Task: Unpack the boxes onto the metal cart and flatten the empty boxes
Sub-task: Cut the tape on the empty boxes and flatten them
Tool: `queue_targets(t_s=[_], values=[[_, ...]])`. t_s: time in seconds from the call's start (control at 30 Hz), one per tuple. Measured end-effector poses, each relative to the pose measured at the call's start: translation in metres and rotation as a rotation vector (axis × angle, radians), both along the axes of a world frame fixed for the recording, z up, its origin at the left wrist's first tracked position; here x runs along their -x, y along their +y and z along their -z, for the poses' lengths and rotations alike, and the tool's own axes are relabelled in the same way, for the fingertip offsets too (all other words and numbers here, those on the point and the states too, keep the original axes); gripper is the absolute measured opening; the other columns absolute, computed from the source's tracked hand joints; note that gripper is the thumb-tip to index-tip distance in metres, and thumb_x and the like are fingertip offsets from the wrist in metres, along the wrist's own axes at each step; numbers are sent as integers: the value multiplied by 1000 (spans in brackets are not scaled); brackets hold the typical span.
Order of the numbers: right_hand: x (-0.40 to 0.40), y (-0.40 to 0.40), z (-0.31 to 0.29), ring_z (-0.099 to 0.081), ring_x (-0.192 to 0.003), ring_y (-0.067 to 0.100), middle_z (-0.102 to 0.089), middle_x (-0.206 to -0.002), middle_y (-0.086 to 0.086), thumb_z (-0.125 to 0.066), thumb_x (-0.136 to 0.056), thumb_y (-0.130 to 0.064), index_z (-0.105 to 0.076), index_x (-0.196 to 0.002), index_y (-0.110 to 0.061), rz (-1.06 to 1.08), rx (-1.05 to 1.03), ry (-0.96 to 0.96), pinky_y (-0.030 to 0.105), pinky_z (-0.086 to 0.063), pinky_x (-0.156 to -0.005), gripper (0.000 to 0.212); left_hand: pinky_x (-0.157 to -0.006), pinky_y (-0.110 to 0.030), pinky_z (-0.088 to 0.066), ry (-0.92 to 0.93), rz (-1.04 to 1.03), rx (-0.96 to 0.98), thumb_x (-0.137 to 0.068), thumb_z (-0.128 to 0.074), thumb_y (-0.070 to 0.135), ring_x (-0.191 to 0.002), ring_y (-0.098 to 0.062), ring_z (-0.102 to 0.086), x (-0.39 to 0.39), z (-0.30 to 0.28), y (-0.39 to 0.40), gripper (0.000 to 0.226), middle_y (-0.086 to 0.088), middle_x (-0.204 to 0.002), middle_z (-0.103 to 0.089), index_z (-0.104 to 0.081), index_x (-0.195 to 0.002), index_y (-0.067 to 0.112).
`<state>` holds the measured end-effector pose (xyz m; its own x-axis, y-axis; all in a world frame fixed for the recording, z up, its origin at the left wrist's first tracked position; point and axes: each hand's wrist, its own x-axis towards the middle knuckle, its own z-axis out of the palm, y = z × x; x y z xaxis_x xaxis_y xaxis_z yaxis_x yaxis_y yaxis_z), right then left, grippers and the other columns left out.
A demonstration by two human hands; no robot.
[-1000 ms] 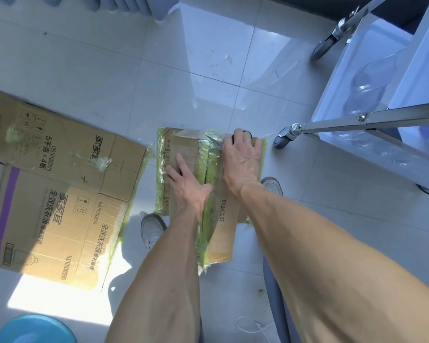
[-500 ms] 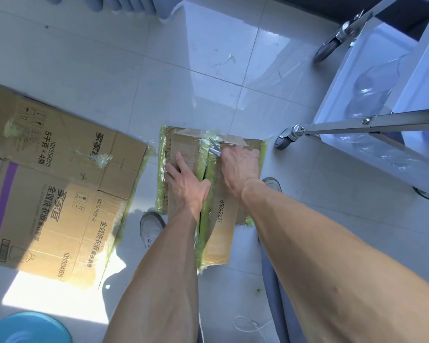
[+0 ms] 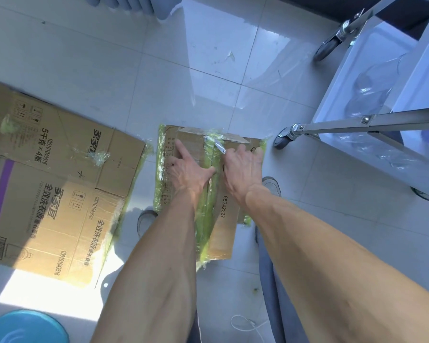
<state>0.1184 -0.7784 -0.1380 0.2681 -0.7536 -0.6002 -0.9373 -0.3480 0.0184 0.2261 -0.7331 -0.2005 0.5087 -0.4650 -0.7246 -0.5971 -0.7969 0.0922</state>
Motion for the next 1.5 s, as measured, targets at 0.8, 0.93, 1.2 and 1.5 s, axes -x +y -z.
queue_targets(t_s=[0.8,0.93,1.2,1.5], values=[[-29,-5,-3,-53,-99,28,-52,-109,9,-42,-91,-7,-57,-113,-16,-93,36,3,42,-36,-87,28,-106,-46,-40,111,-294,131,-76,-51,20,-122,-37,-51,-8,-25,24,89,-16,-139,-51,-14,-156,32],[-33,7,-2,-57,-82,27,-56,-98,6,-40,-97,-5,-56,-107,-16,165,8,-34,39,-32,-80,22,-104,-48,-43,152,-407,225,-81,-51,21,-121,-32,-52,-20,-24,30,73,-10,-136,-57,-33,-150,31],[-20,37,2,-53,-101,28,-55,-111,10,-58,-90,-25,-50,-114,-17,476,19,4,42,-34,-86,26,-99,-43,-44,126,-337,146,-71,-67,57,-121,-32,-52,-25,-21,24,103,-13,-131,-52,-18,-153,18],[-7,89,-18,-59,-109,32,-60,-119,16,-56,-91,-26,-50,-125,-9,1035,-44,47,40,-41,-89,38,-97,-46,-42,27,428,158,-87,-55,16,-132,-35,-38,-5,-38,32,66,-19,-146,-31,-30,-148,12]])
